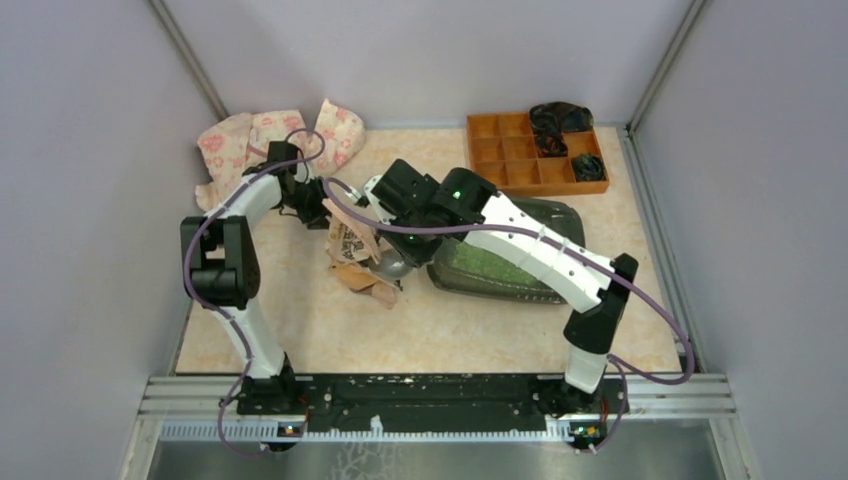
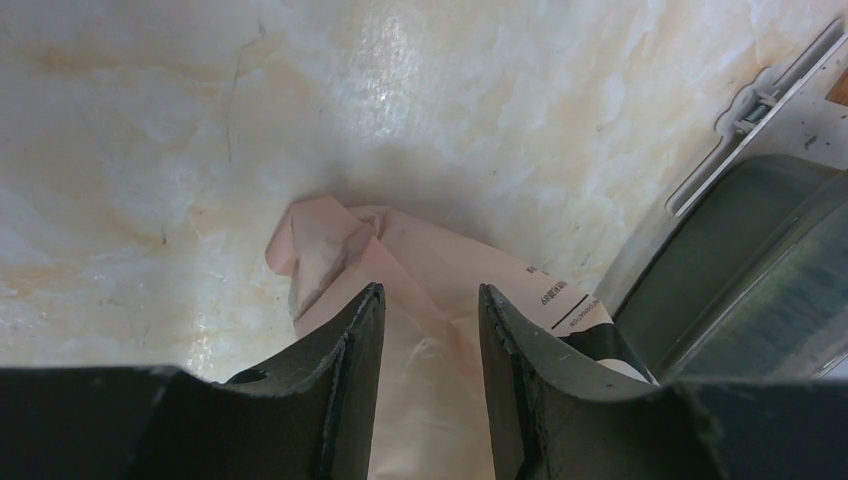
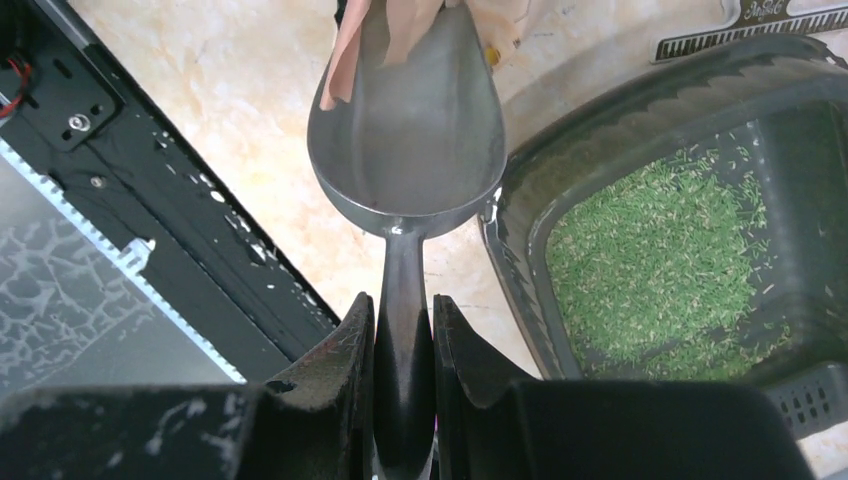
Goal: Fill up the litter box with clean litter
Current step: 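Scoop the cat litter from the cat litter bag.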
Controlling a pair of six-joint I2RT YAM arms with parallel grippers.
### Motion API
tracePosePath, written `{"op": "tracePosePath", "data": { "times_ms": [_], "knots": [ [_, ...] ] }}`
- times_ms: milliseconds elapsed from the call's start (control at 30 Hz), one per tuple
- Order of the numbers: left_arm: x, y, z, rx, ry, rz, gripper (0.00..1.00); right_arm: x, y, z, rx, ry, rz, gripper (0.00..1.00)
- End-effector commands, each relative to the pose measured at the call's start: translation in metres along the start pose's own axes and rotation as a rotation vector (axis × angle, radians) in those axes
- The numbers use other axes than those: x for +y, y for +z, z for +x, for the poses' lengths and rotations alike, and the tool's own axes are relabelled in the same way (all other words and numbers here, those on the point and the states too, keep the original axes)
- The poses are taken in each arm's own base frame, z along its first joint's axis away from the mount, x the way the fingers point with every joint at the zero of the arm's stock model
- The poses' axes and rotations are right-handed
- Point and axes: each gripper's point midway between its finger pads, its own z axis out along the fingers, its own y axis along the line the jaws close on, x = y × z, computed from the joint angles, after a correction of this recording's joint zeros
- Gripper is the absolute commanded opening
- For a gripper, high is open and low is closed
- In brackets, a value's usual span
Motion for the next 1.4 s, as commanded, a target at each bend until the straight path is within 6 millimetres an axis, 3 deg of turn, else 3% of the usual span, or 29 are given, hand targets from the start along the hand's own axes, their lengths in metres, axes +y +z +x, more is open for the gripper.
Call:
{"op": "tracePosePath", "data": {
  "times_ms": [0,133,267,367,500,733,967,1133,1267,1367],
  "knots": [
    [-0.01,-0.013,-0.005,-0.047,0.021,0.039,0.46,0.021,-0.028,-0.033,-0.127,0.019,-0.063,0.0],
    [-0.009,-0.014,-0.007,-0.054,0.023,0.044,0.46,0.029,-0.061,-0.035,-0.185,0.047,-0.039,0.0],
    [-0.011,-0.014,-0.008,-0.053,0.028,0.053,0.46,0.027,-0.068,-0.017,-0.17,0.088,-0.019,0.0],
    [-0.01,-0.014,-0.008,-0.054,0.029,0.052,0.46,0.026,-0.066,-0.016,-0.173,0.1,-0.012,0.0],
    [-0.012,-0.015,-0.008,-0.053,0.025,0.061,0.46,0.021,-0.051,-0.017,-0.122,0.079,0.03,0.0],
    [-0.015,-0.02,-0.01,-0.064,0.029,0.069,0.46,-0.008,-0.031,-0.026,-0.109,0.151,0.053,0.0],
    [-0.015,-0.019,-0.009,-0.061,0.019,0.066,0.46,-0.015,-0.006,-0.041,-0.084,0.189,-0.027,0.0],
    [-0.015,-0.016,0.01,-0.061,-0.02,0.077,0.45,-0.01,0.019,-0.06,-0.041,0.258,-0.152,0.0],
    [-0.012,-0.013,0.03,-0.043,-0.042,0.062,0.45,0.0,0.04,-0.058,0.042,0.297,-0.203,0.0],
    [-0.01,-0.02,0.042,-0.061,-0.063,0.057,0.45,0.003,0.041,-0.044,0.107,0.331,-0.198,0.0]
  ]
}}
